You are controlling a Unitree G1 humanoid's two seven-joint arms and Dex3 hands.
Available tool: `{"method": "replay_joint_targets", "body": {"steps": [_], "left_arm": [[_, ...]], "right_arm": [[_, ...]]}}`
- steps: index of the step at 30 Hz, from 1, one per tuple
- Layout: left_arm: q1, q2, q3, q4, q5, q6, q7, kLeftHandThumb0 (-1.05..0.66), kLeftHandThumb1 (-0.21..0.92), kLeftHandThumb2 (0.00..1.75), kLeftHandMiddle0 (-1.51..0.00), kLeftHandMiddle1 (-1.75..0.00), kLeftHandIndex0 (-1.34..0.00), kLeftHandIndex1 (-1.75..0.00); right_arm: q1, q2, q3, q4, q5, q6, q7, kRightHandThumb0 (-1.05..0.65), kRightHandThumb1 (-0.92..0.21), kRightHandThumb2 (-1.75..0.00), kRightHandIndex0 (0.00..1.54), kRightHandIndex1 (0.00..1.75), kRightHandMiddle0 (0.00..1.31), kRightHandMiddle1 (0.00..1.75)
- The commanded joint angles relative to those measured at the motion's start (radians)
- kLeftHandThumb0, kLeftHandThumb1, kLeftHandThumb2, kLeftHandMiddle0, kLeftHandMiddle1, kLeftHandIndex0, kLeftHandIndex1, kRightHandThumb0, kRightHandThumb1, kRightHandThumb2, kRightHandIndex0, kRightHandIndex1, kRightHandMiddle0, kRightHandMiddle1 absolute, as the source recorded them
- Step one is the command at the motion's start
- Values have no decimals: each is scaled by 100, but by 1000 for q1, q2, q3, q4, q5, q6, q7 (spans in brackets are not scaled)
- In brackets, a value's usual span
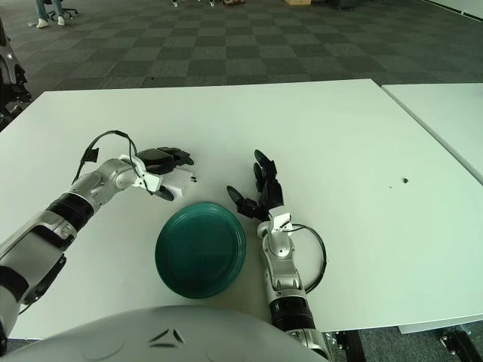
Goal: Put the charger into the plate.
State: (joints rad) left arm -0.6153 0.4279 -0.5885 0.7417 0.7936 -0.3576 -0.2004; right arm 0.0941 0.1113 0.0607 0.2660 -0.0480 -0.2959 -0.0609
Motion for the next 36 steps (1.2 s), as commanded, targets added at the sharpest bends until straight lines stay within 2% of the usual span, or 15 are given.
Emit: {"method": "replay_joint_targets", "body": {"steps": [1,8,9,10,11,12,13,14,16,19,21,22,24,28,36], "left_arm": [[-3,-21,-30,72,42,33,48,-105,92,46,-19,-4,0,-81],[-5,-34,-45,108,54,37,141,-100,92,43,-30,-10,0,-103],[-3,-39,-45,117,56,39,168,-97,92,40,-29,-26,-1,-114],[-2,-43,-46,124,57,40,187,-90,92,36,-28,-58,-3,-132],[1,-49,-48,132,58,41,210,-88,92,35,-27,-71,-4,-138],[2,-52,-49,138,59,41,224,-82,92,32,-29,-102,-8,-151],[7,-55,-49,140,58,40,237,-78,92,30,-31,-123,-11,-160],[10,-56,-50,141,57,39,246,-71,87,40,-37,-133,-17,-162],[15,-61,-48,144,50,40,256,-54,68,76,-54,-158,-33,-169],[20,-68,-44,151,40,47,264,-47,53,100,-68,-169,-44,-173],[26,-77,-37,153,31,62,269,-45,49,108,-73,-172,-47,-174],[28,-83,-33,155,26,70,272,-29,37,120,-74,-166,-50,-174],[38,-97,-20,154,9,92,273,-15,25,133,-77,-159,-53,-174],[53,-113,6,143,-30,115,268,-3,9,151,-85,-153,-61,-175],[85,-105,39,69,-88,122,227,0,-4,164,-92,-151,-70,-175]], "right_arm": [[77,11,2,121,10,96,2,-82,-58,-51,24,1,0,50],[73,14,-1,126,15,95,1,-79,-57,-49,25,1,0,53],[73,14,-1,128,16,90,2,-78,-57,-49,25,1,0,54],[72,13,-1,129,17,87,3,-79,-57,-50,25,1,0,54],[72,12,-1,132,18,79,6,-79,-57,-50,25,1,0,55],[71,11,0,133,18,74,8,-79,-58,-50,25,1,0,55],[71,10,1,136,20,63,14,-79,-58,-50,25,1,0,55],[71,9,1,138,21,55,18,-79,-58,-50,26,1,0,55],[72,7,3,141,23,44,26,-78,-58,-50,26,2,0,56],[71,6,2,144,23,39,31,-77,-59,-50,27,2,0,56],[73,6,3,142,21,42,31,-76,-60,-51,27,2,0,56],[72,5,3,142,20,44,31,-76,-60,-51,27,2,0,56],[73,5,4,138,16,49,28,-76,-61,-51,28,2,0,56],[72,6,4,135,12,58,23,-78,-64,-50,28,2,0,55],[66,6,1,138,8,77,13,-82,-74,-39,29,2,0,56]]}}
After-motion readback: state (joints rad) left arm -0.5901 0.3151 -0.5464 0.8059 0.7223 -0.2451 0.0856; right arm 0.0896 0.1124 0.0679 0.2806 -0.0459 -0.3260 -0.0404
